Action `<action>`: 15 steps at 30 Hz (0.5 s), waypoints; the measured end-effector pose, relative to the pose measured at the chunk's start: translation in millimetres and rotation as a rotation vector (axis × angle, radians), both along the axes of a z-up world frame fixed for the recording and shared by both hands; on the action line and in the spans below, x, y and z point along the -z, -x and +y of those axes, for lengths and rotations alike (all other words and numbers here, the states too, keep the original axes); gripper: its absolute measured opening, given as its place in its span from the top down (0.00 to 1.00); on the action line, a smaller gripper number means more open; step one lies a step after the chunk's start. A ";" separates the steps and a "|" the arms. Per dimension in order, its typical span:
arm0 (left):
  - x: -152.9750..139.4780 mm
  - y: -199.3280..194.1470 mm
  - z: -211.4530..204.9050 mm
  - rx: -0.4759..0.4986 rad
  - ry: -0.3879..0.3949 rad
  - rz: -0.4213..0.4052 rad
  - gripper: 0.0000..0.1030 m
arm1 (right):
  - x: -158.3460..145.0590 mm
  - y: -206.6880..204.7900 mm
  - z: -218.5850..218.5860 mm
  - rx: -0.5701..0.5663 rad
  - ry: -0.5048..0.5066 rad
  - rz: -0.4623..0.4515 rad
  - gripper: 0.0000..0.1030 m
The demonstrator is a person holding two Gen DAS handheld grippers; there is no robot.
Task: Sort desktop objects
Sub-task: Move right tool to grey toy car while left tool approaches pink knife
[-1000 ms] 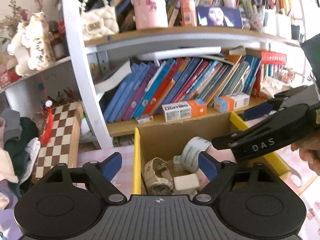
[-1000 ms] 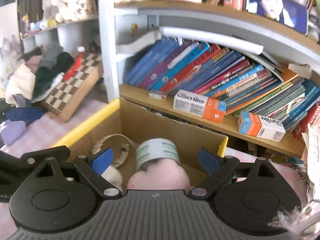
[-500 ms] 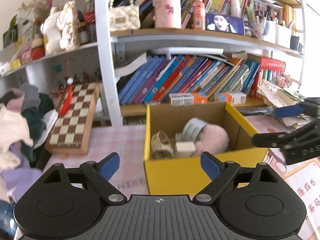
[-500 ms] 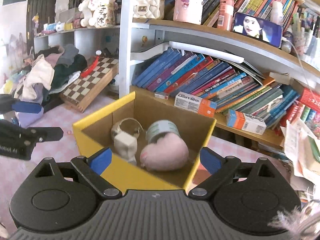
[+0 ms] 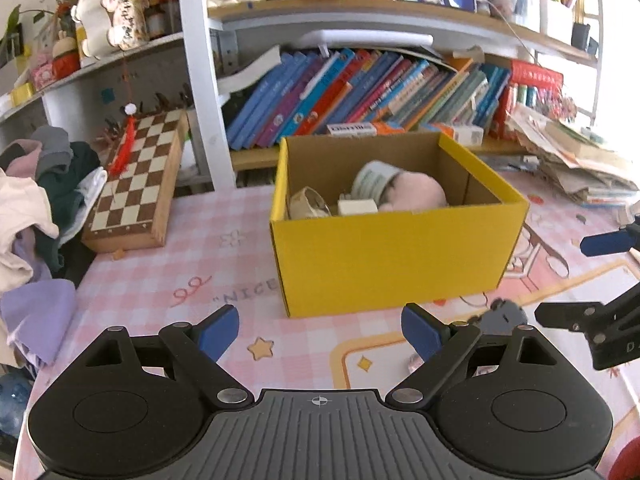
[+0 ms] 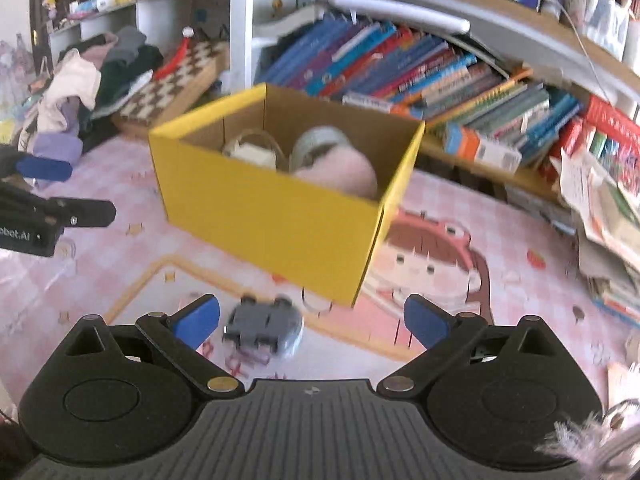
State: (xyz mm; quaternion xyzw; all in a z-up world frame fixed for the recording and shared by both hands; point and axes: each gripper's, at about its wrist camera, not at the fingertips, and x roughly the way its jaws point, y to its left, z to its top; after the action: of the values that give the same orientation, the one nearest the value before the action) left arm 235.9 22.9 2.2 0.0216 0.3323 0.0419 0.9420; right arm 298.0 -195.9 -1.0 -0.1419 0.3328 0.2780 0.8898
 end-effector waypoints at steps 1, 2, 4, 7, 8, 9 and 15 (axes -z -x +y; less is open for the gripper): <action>1.6 0.5 -1.3 0.005 -0.002 0.007 0.12 | 3.0 0.9 -0.1 0.004 0.005 0.009 0.03; 3.1 1.1 -2.5 0.009 -0.004 0.013 0.11 | 5.9 1.9 -0.3 0.009 0.010 0.016 0.03; 6.6 3.1 -5.2 0.016 -0.009 0.026 0.08 | 10.8 3.4 -0.5 0.020 0.021 0.024 0.03; 12.4 6.2 -10.3 0.029 -0.015 0.047 0.07 | 16.7 4.1 -0.1 0.036 0.029 0.046 0.03; 14.5 6.8 -12.6 0.040 -0.018 0.059 0.07 | 18.7 4.2 0.2 0.038 0.029 0.057 0.03; 16.7 7.3 -14.9 0.051 -0.021 0.070 0.07 | 20.7 4.3 1.0 0.037 0.031 0.066 0.03; 28.8 10.3 -29.2 0.120 -0.045 0.136 0.06 | 30.3 11.1 11.2 0.003 0.055 0.110 0.03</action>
State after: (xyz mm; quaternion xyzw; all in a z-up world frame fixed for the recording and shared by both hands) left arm 225.6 -6.4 -26.6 0.0654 0.3926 -0.0084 0.9173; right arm 286.8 -184.7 -31.3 -0.1503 0.3888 0.2750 0.8664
